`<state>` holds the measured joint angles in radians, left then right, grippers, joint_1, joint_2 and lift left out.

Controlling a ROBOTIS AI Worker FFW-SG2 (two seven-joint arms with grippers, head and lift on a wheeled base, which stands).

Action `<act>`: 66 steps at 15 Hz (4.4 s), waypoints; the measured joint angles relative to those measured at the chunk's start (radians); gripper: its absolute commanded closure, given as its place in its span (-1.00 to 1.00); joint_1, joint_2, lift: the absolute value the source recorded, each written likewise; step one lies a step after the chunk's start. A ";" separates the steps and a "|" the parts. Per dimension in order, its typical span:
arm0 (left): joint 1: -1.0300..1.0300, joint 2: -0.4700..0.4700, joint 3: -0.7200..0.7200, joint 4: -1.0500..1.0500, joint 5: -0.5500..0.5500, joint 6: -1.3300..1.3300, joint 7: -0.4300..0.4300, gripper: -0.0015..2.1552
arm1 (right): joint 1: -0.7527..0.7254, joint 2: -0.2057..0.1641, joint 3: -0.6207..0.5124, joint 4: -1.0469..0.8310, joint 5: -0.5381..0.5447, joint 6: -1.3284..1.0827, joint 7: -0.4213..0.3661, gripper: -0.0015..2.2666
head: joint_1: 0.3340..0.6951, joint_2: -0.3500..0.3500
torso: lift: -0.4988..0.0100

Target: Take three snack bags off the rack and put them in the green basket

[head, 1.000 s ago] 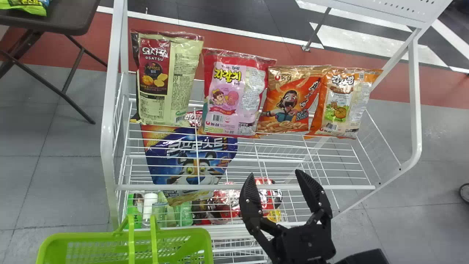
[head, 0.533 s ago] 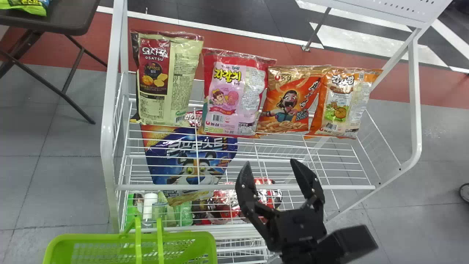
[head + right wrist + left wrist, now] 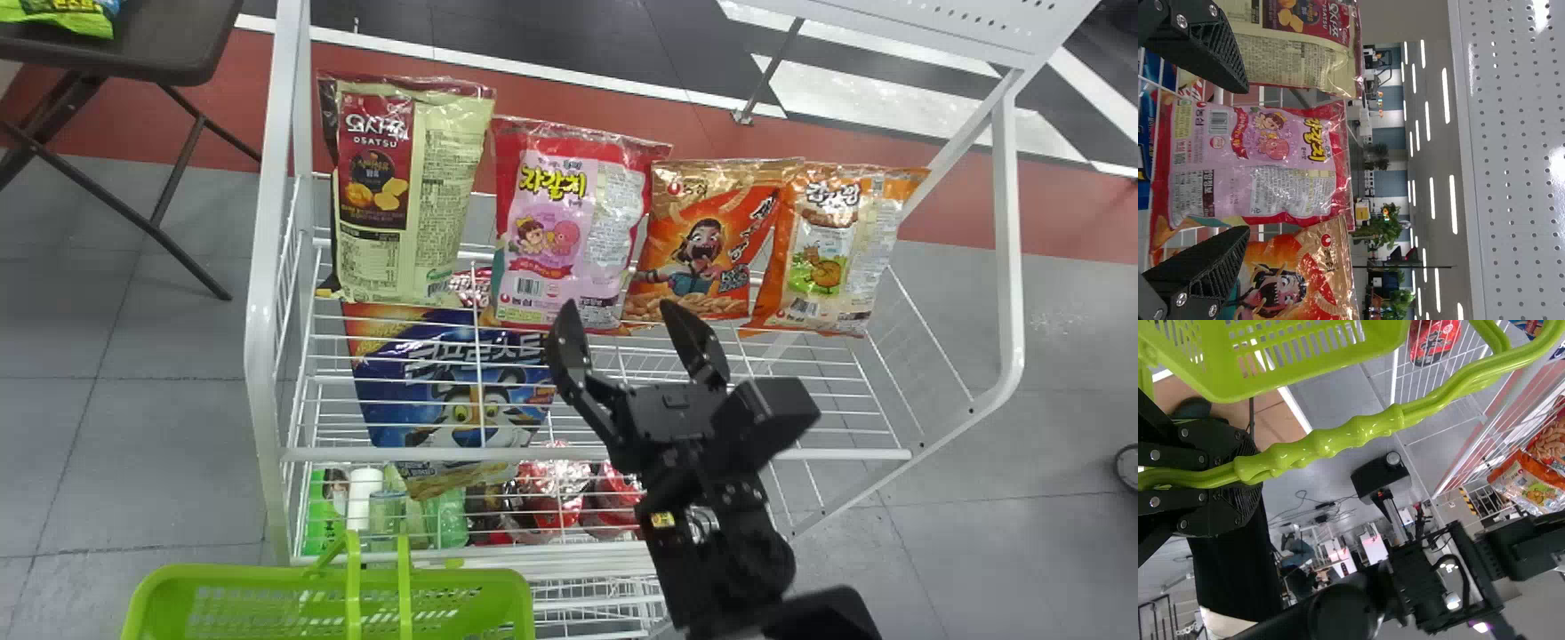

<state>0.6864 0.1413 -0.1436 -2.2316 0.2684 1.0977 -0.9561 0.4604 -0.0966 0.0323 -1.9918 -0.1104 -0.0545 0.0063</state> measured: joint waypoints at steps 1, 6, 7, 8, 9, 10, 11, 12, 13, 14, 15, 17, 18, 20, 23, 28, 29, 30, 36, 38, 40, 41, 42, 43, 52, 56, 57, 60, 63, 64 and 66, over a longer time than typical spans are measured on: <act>-0.004 0.000 -0.002 0.005 0.000 0.000 0.002 0.83 | -0.043 0.000 0.001 0.025 -0.004 0.039 0.001 -0.93 | 1.00 -1.00 | 0.86; -0.020 0.003 -0.008 0.020 0.000 0.000 0.003 0.83 | -0.204 0.000 0.000 0.119 -0.021 0.195 0.021 -0.91 | 1.00 -1.00 | 0.86; -0.021 0.004 -0.010 0.023 0.000 0.000 0.004 0.83 | -0.223 0.000 -0.007 0.126 -0.032 0.223 0.034 -0.91 | 1.00 -1.00 | 0.86; -0.022 0.004 -0.011 0.024 0.000 0.000 0.004 0.83 | -0.237 0.000 -0.013 0.128 -0.043 0.247 0.044 -0.89 | 1.00 -1.00 | 0.86; -0.023 0.005 -0.012 0.024 0.000 0.000 0.004 0.83 | -0.253 0.000 -0.019 0.130 -0.049 0.272 0.050 -0.77 | 1.00 -1.00 | 0.86; -0.024 0.006 -0.014 0.024 0.000 0.000 0.004 0.83 | -0.269 0.000 -0.024 0.132 -0.050 0.291 0.065 -0.48 | 1.00 -1.00 | 0.86; -0.025 0.007 -0.015 0.024 0.000 0.000 0.004 0.83 | -0.283 0.000 -0.031 0.137 -0.050 0.306 0.094 0.21 | 1.00 -1.00 | 0.86; -0.026 0.008 -0.016 0.024 0.000 0.000 0.004 0.83 | -0.296 0.000 -0.040 0.143 -0.053 0.332 0.131 0.77 | 1.00 -1.00 | 0.86; -0.027 0.009 -0.017 0.024 0.000 0.000 0.006 0.83 | -0.303 0.000 -0.047 0.145 -0.057 0.361 0.148 0.96 | 1.00 -1.00 | 0.86; -0.027 0.009 -0.017 0.024 0.000 0.000 0.009 0.83 | -0.302 0.000 -0.050 0.143 -0.059 0.380 0.159 0.98 | 1.00 -1.00 | 0.86; -0.027 0.009 -0.018 0.024 -0.001 0.000 0.009 0.83 | -0.294 0.000 -0.054 0.137 -0.060 0.390 0.175 0.98 | 1.00 -1.00 | 0.86; -0.027 0.009 -0.021 0.024 -0.002 0.000 0.011 0.83 | -0.267 0.000 -0.059 0.112 -0.062 0.392 0.182 0.98 | 1.00 -1.00 | 0.86; -0.027 0.009 -0.024 0.023 -0.004 0.000 0.012 0.83 | -0.254 0.000 -0.063 0.096 -0.062 0.390 0.181 0.98 | 1.00 -1.00 | 0.86; -0.027 0.009 -0.033 0.019 -0.011 0.000 0.016 0.83 | -0.230 0.001 -0.082 0.073 -0.063 0.386 0.174 0.98 | 1.00 -1.00 | 0.86; -0.027 0.009 -0.042 0.017 -0.019 0.005 0.017 0.83 | -0.218 0.003 -0.111 0.055 -0.066 0.385 0.166 0.98 | 1.00 -1.00 | 0.86; -0.027 0.008 -0.051 0.015 -0.027 0.015 0.024 0.83 | -0.169 0.005 -0.160 -0.011 -0.114 0.374 0.202 0.98 | 1.00 -1.00 | 0.86; -0.027 0.008 -0.053 0.014 -0.030 0.015 0.028 0.82 | -0.151 0.005 -0.167 -0.038 -0.128 0.376 0.218 0.98 | 1.00 -1.00 | 0.86; -0.027 0.008 -0.056 0.012 -0.034 0.017 0.030 0.83 | -0.125 0.005 -0.172 -0.076 -0.142 0.379 0.230 0.98 | 1.00 -1.00 | 0.86; -0.030 0.009 -0.040 -0.026 -0.041 0.035 0.025 0.83 | 0.125 0.026 -0.271 -0.405 -0.213 0.553 0.312 0.98 | 1.00 -1.00 | 0.86; -0.029 0.009 -0.032 -0.042 -0.035 0.045 0.021 0.79 | 0.176 0.041 -0.375 -0.493 -0.311 0.772 0.386 0.98 | 1.00 -1.00 | 0.86; -0.021 0.002 -0.022 -0.054 -0.032 0.051 0.020 0.79 | 0.208 0.064 -0.473 -0.556 -0.412 0.975 0.455 0.98 | 1.00 -1.00 | 0.86; -0.018 -0.002 -0.017 -0.058 -0.029 0.054 0.020 0.79 | 0.219 0.079 -0.516 -0.584 -0.449 1.077 0.491 0.98 | 1.00 -1.00 | 0.86; -0.016 -0.005 -0.011 -0.061 -0.025 0.061 0.020 0.79 | 0.226 0.090 -0.570 -0.609 -0.496 1.209 0.534 0.98 | 1.00 -1.00 | 0.86; -0.014 -0.006 -0.007 -0.064 -0.021 0.070 0.023 0.79 | 0.229 0.093 -0.623 -0.628 -0.544 1.344 0.563 0.98 | 1.00 -1.00 | 0.86; -0.004 -0.009 -0.009 -0.094 -0.020 0.105 0.028 0.79 | 0.233 0.095 -0.629 -0.365 -0.568 1.601 0.604 0.98 | 1.00 -1.00 | 0.86; 0.008 -0.009 -0.018 -0.107 -0.025 0.107 0.029 0.79 | 0.226 0.091 -0.519 -0.263 -0.539 1.505 0.595 0.98 | 1.00 -1.00 | 0.86; 0.011 -0.009 -0.022 -0.109 -0.028 0.107 0.030 0.79 | 0.221 0.090 -0.487 -0.246 -0.527 1.468 0.592 0.98 | 1.00 -1.00 | 0.86; 0.013 -0.008 -0.042 -0.114 -0.043 0.111 0.032 0.79 | 0.199 0.090 -0.391 -0.192 -0.476 1.368 0.587 0.98 | 1.00 -1.00 | 0.86; 0.015 -0.004 -0.055 -0.116 -0.050 0.113 0.040 0.79 | 0.172 0.085 -0.303 -0.136 -0.415 1.315 0.575 0.98 | 1.00 -1.00 | 0.86; 0.015 -0.003 -0.056 -0.116 -0.051 0.112 0.042 0.79 | 0.172 0.076 -0.279 -0.126 -0.408 1.318 0.575 0.98 | 1.00 -1.00 | 0.86; 0.014 -0.003 -0.056 -0.112 -0.052 0.110 0.042 0.79 | 0.181 0.057 -0.239 -0.107 -0.403 1.342 0.566 0.54 | 1.00 -1.00 | 0.86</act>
<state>0.7001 0.1378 -0.1998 -2.3437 0.2166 1.2079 -0.9141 0.6413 -0.0398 -0.2066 -2.0988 -0.5138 1.2873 0.5718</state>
